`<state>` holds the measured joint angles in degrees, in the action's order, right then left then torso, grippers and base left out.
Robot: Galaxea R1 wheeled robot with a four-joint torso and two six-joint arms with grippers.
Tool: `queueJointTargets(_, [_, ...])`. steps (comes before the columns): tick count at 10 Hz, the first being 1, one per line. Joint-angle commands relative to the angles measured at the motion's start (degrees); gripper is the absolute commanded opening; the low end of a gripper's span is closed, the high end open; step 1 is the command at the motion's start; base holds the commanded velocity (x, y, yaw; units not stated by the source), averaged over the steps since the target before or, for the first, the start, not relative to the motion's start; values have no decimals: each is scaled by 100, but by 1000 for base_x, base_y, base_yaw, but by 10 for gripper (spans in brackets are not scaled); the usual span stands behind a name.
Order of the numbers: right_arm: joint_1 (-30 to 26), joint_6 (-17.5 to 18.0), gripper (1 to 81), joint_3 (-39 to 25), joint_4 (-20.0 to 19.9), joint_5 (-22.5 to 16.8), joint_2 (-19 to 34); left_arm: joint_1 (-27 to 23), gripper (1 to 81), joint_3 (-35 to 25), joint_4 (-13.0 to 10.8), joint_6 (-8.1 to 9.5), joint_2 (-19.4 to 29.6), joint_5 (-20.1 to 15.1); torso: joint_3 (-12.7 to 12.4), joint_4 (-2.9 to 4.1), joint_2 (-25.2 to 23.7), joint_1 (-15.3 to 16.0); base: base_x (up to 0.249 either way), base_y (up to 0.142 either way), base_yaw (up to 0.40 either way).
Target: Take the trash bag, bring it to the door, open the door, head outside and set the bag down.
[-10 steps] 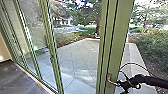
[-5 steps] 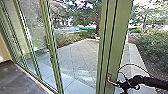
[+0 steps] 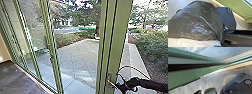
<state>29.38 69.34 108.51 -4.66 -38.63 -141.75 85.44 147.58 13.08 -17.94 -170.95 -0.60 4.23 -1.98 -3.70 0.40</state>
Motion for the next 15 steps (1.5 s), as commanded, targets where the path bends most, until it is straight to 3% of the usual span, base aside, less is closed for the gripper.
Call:
queueJointTargets(1, [-322,115,811,90,-44,-400,-330,-269,10,-27,45,-16,-10,-353,0,0,0,0,0,0,0])
queueJointTargets(8, [64,62,811,275,211,-4,-813,-225,10,-27,37,-16,16,-397,-2,-2,0,-2,0,0,0])
queueJointTargets(15, [293,53,811,705,351,84,-1322,-172,10,-18,45,-16,60,-406,-9,-13,-7,-11,0,0,0])
